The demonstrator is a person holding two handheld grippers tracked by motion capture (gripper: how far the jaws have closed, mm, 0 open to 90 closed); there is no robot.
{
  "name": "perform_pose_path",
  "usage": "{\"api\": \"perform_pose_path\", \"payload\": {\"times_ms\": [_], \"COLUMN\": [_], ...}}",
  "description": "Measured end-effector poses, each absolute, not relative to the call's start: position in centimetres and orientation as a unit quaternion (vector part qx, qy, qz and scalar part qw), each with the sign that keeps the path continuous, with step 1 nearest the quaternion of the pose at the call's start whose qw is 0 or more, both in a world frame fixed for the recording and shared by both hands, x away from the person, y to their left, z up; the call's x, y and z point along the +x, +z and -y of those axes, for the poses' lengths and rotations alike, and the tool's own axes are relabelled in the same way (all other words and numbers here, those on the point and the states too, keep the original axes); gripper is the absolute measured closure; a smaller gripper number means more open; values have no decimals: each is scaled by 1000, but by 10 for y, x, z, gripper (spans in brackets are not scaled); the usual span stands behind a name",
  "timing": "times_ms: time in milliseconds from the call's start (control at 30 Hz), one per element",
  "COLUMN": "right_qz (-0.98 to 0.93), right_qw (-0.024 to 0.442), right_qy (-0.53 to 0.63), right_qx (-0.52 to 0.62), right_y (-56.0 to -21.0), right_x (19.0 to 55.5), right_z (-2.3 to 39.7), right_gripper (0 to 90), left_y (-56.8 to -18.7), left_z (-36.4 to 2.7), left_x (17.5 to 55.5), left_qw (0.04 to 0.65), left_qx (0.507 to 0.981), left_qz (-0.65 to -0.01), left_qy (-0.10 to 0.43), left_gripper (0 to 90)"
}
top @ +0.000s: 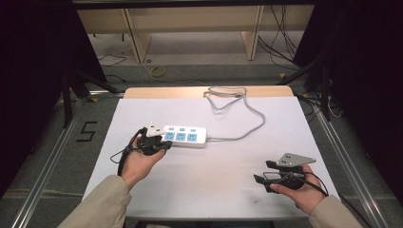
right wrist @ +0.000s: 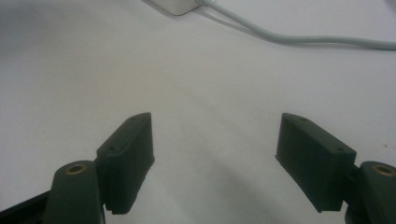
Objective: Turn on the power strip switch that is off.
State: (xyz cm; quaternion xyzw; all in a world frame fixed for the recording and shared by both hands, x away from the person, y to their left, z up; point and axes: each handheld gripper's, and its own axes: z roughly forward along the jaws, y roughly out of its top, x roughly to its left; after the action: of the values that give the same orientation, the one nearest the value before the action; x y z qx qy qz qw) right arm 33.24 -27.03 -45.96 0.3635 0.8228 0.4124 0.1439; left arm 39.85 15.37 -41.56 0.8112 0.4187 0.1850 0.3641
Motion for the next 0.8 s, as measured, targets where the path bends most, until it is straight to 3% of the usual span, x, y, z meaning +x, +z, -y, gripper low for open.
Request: {"api": "perform_pose_path", "payload": {"times_ms": [800], "right_qz": [-824], "right_qw": [142], "right_qy": [411], "right_qx": [363], "right_y": [-460], "right_x": [333], "right_z": [270], "right_gripper": [277], "left_y": [-418], "left_z": [-148], "left_x": [413], "left_qw": [353], "left_qx": [816], "left_qz": [-419], "left_qy": [185], "left_gripper": [895]}}
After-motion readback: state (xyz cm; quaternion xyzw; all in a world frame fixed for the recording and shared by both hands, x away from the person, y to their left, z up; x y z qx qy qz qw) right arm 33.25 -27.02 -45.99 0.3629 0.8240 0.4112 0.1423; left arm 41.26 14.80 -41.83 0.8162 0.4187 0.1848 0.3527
